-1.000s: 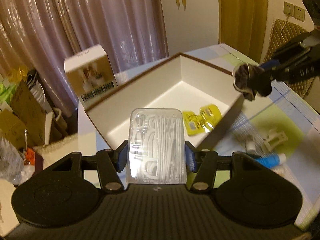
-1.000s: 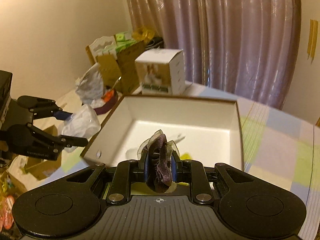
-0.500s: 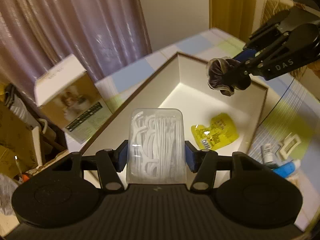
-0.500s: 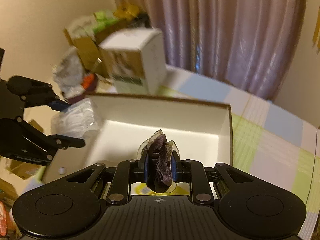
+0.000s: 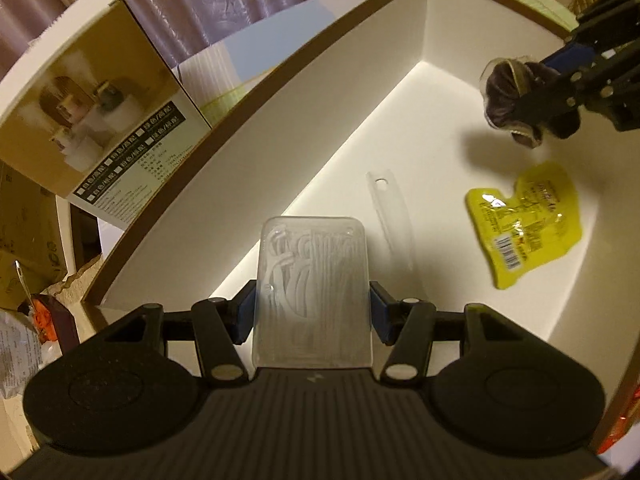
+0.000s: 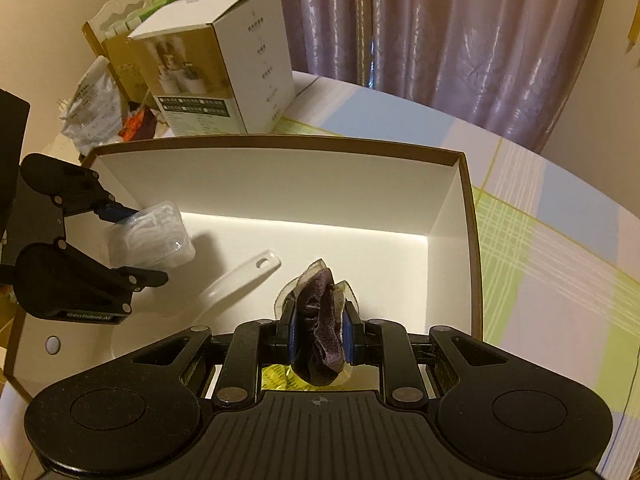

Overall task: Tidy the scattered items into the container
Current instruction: 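Carry the floss case and scrunchie over the box and lower them in, then open the right tool over the box and withdraw both tools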

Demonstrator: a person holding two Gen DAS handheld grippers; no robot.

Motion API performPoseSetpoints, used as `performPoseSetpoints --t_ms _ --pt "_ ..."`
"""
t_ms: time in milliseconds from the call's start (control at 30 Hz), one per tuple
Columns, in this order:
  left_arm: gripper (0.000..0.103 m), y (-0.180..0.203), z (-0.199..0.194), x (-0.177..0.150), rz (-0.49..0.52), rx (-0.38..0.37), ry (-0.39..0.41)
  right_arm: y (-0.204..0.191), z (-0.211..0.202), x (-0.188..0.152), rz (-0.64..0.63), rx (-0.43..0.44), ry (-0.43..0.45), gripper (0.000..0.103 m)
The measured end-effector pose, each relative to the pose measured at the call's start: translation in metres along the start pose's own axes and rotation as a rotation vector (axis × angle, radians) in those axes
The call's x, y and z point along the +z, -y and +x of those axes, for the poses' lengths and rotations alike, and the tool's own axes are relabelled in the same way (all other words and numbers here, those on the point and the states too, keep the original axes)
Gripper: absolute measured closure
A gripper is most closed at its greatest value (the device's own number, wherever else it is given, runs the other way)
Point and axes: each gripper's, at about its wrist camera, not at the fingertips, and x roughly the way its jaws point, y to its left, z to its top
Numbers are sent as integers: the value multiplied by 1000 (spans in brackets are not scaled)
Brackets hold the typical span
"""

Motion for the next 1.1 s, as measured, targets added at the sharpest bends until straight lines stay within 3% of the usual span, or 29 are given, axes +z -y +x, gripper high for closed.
performPoseSetpoints --t_ms 267,400,667,733,767,800,867,1100 --pt "48 -2 19 -2 18 54 -43 6 9 0 -4 7 -19 79" --pt "38 -6 16 -6 11 64 -32 5 13 1 -23 -5 -29 79" --pt "37 -14 6 -11 -17 64 -13 -4 20 4 -109 -30 -17 79" --pt "37 -13 6 -14 -16 62 -15 -5 22 4 -120 -29 -10 54" --pt "37 -12 5 -16 -12 61 -14 -6 21 4 -125 -42 6 16" --pt "37 -12 5 -17 -8 58 -12 -8 19 2 -138 -54 42 9" --pt "37 -10 3 -18 -8 54 -7 -10 14 2 -167 -37 84 9" --pt "28 -5 -5 -18 -24 45 28 -12 4 -2 -181 -24 57 9"
